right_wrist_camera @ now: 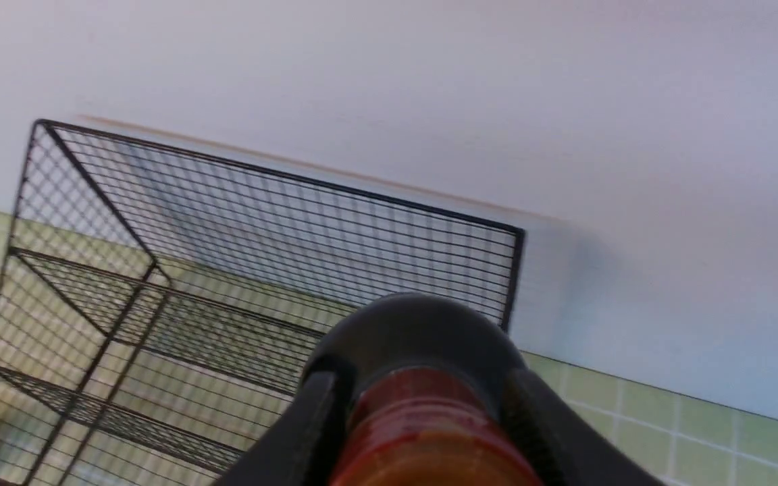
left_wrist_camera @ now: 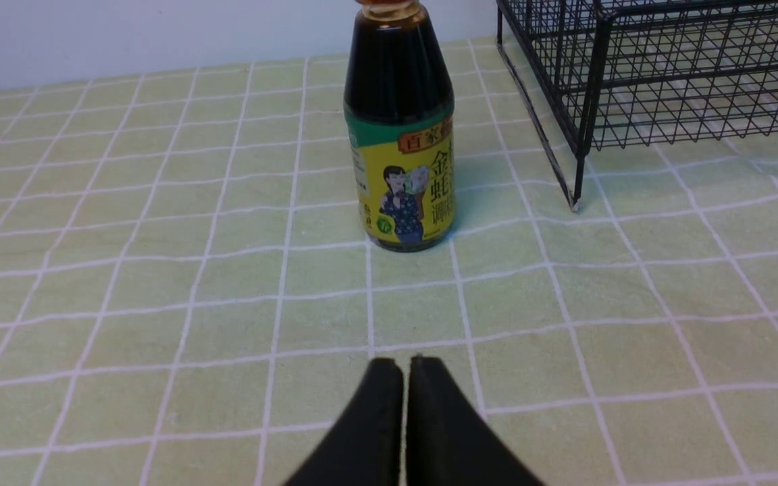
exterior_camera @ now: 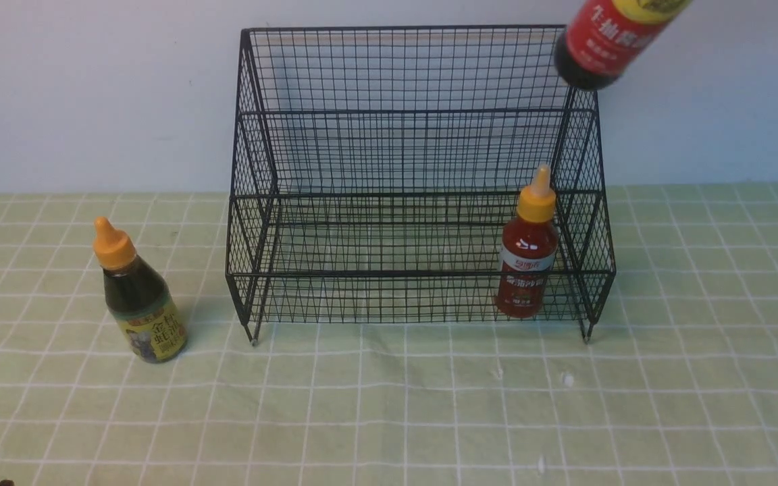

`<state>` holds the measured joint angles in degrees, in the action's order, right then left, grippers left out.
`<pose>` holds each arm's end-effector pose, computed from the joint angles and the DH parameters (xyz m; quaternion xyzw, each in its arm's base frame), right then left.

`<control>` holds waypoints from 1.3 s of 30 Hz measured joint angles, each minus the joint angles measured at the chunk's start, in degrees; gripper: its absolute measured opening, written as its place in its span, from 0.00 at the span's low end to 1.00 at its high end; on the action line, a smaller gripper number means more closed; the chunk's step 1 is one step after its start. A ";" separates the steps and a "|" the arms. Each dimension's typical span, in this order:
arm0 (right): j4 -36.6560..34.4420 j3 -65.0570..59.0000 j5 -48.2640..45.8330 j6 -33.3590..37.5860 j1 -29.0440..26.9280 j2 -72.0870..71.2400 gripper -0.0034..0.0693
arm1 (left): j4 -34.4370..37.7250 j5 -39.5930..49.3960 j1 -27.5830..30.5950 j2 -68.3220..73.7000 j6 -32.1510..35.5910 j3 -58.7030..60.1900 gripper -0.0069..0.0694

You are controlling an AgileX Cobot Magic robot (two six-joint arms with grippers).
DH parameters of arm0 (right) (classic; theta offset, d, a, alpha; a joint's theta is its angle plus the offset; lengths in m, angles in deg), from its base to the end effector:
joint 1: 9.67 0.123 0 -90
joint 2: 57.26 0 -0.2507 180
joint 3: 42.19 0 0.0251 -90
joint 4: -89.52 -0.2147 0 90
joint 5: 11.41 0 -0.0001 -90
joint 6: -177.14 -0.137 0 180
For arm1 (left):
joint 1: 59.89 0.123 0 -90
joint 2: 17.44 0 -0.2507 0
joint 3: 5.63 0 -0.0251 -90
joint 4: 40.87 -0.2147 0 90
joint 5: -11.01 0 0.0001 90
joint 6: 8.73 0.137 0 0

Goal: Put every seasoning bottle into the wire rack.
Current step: Use the right arm to put the condiment bottle back on the shelf

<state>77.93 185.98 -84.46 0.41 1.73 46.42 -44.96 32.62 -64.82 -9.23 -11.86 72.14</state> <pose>0.3159 0.0906 0.4256 -0.1297 0.8870 0.1301 0.4236 0.0948 -0.0046 0.1575 0.0317 0.8060 -0.0114 0.5910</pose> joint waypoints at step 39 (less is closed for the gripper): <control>2.30 -0.07 1.20 4.61 8.60 17.86 0.43 | 0.00 0.00 0.00 0.00 0.00 0.00 0.08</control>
<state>80.23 185.91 -83.26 5.02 10.34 64.28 -44.96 32.62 -64.82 -9.23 -11.86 72.14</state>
